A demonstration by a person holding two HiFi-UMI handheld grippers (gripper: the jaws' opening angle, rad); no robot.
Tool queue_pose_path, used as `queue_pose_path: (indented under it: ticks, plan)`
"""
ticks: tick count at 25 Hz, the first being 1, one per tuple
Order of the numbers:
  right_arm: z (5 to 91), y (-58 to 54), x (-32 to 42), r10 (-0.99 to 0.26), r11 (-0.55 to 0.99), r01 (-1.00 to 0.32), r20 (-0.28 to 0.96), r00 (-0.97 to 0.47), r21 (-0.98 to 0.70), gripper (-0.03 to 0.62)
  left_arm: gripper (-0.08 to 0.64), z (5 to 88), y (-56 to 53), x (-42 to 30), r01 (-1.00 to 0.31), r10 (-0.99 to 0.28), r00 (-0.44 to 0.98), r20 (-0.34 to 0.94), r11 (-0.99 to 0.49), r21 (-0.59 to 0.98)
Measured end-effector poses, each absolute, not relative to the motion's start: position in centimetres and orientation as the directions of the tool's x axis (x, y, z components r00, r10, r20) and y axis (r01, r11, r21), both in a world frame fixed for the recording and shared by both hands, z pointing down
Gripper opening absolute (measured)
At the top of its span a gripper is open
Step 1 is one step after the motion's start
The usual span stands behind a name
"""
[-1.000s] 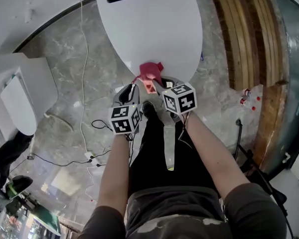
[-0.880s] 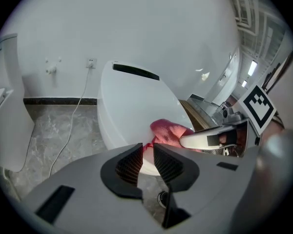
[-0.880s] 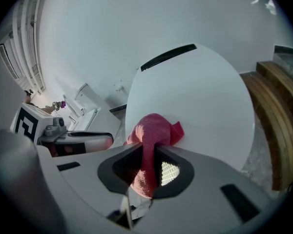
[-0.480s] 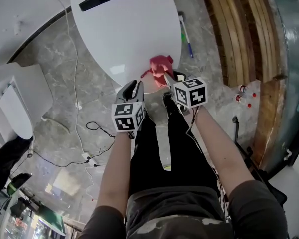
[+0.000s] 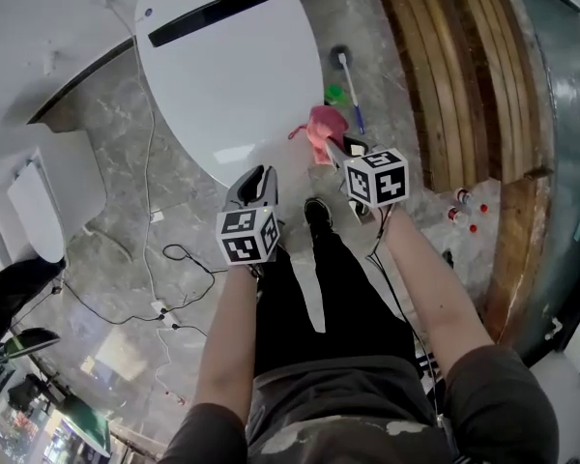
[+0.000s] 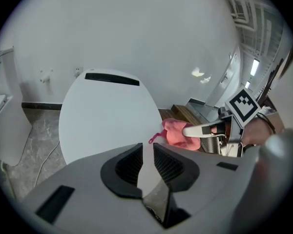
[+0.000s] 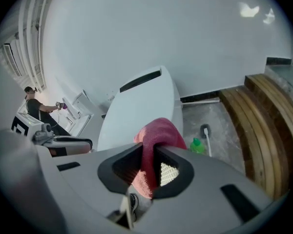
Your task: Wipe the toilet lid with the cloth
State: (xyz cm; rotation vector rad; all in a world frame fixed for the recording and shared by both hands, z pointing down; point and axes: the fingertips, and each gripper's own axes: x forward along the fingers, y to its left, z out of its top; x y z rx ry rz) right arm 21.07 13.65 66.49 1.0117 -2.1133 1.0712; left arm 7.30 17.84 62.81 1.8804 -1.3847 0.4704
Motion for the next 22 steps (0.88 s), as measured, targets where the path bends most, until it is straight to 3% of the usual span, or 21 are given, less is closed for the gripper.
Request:
queue_pose_path:
  ticks: [10,22]
  plan:
    - [55.3,15.6,20.5,-0.391,0.476,-0.740,0.640,-0.662,-0.474,0.049,0.077,49.5,17.3,8.0,-0.933,-0.773,0.319,0.549,-0.155,0.325]
    - [38.8,20.0,17.8,-0.526,0.547,-0.707,0.474,-0.707,-0.448,0.049,0.077,37.1,22.9,6.4,-0.909,-0.862,0.345,0.372,-0.208,0.361]
